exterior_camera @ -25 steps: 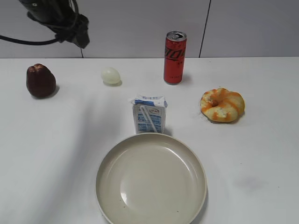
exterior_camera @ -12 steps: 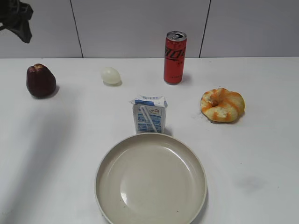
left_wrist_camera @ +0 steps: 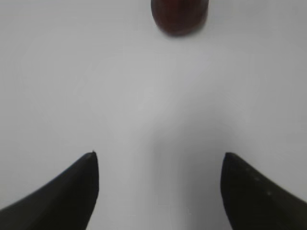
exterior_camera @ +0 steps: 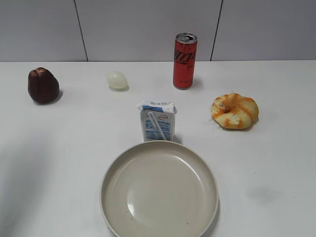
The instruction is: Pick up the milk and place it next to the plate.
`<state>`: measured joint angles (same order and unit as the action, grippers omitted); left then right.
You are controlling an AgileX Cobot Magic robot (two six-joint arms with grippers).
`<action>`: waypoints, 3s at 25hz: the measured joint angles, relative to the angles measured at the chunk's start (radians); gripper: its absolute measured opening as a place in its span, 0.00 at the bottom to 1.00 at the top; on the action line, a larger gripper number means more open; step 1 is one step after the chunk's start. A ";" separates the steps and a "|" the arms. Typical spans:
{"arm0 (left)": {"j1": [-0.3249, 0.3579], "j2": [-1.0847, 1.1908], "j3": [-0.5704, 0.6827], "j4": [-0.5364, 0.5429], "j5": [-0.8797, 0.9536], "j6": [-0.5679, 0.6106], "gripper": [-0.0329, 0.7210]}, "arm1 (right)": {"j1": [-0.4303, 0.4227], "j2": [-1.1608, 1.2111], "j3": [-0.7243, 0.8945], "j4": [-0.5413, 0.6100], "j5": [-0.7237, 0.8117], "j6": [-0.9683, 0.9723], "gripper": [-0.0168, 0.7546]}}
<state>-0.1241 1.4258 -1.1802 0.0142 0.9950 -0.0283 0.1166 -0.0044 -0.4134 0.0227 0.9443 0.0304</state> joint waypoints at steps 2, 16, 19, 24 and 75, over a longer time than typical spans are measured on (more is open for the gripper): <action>0.000 -0.087 0.115 0.000 -0.014 0.000 0.83 | 0.000 0.000 0.000 0.000 0.000 0.000 0.67; 0.000 -0.753 0.647 -0.044 -0.047 0.000 0.83 | 0.000 0.000 0.000 0.000 0.000 0.000 0.67; 0.000 -0.877 0.665 -0.045 -0.051 0.000 0.83 | 0.000 0.000 0.000 0.001 0.000 0.000 0.67; 0.000 -1.016 0.665 -0.057 -0.051 0.000 0.83 | 0.000 0.000 0.000 0.001 0.000 0.000 0.67; 0.000 -1.415 0.689 -0.072 0.090 0.000 0.79 | 0.000 0.000 0.000 0.001 0.000 0.000 0.67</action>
<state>-0.1241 0.0111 -0.4917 -0.0581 1.0850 -0.0283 0.1166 -0.0044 -0.4134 0.0236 0.9443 0.0304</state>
